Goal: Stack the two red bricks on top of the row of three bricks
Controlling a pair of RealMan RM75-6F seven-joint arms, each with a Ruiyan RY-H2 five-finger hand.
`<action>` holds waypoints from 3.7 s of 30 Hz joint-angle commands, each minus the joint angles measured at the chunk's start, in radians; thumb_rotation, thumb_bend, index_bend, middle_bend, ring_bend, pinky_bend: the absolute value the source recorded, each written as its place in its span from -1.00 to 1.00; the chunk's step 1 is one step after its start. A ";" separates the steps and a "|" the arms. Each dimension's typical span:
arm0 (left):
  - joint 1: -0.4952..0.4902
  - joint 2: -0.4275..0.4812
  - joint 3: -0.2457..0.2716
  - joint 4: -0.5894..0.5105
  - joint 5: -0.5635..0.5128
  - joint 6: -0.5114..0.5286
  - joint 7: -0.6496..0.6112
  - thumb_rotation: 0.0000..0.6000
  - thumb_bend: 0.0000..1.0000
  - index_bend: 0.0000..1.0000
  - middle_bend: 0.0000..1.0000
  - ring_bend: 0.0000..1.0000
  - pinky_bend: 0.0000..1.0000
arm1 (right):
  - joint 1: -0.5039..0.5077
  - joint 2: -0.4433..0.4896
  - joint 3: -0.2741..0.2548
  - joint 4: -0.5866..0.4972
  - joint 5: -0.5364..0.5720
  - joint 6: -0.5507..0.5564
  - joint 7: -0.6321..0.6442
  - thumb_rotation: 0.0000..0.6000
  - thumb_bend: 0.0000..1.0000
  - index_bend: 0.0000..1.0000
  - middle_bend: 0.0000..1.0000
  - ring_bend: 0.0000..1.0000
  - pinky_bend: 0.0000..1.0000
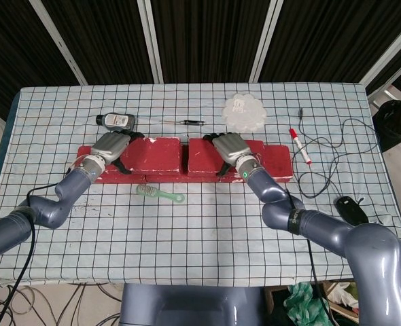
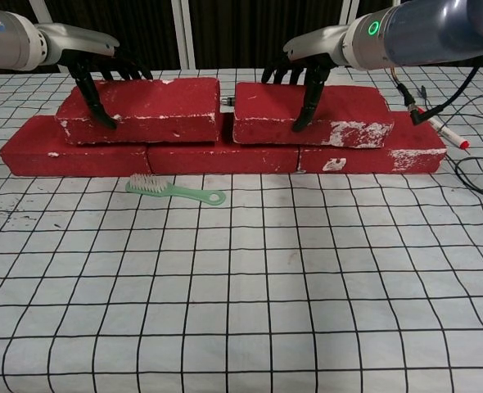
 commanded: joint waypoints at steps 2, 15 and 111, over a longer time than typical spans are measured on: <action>-0.006 -0.001 0.007 -0.001 -0.016 -0.003 0.012 1.00 -0.67 -0.69 -0.62 -0.85 -0.67 | -0.001 -0.001 -0.002 0.004 -0.001 0.001 0.003 1.00 -0.68 -0.72 -0.56 -0.54 -0.55; -0.029 0.006 0.030 -0.023 -0.109 0.006 0.065 1.00 -0.71 -0.71 -0.63 -0.85 -0.67 | -0.001 -0.005 -0.007 0.004 -0.003 0.007 0.010 1.00 -0.68 -0.72 -0.56 -0.54 -0.55; -0.091 -0.006 0.090 -0.030 -0.232 0.023 0.126 1.00 -1.00 -0.75 -0.70 -0.99 -0.85 | 0.018 0.000 -0.039 0.038 -0.001 -0.056 0.057 1.00 -1.00 -1.00 -1.00 -1.00 -0.75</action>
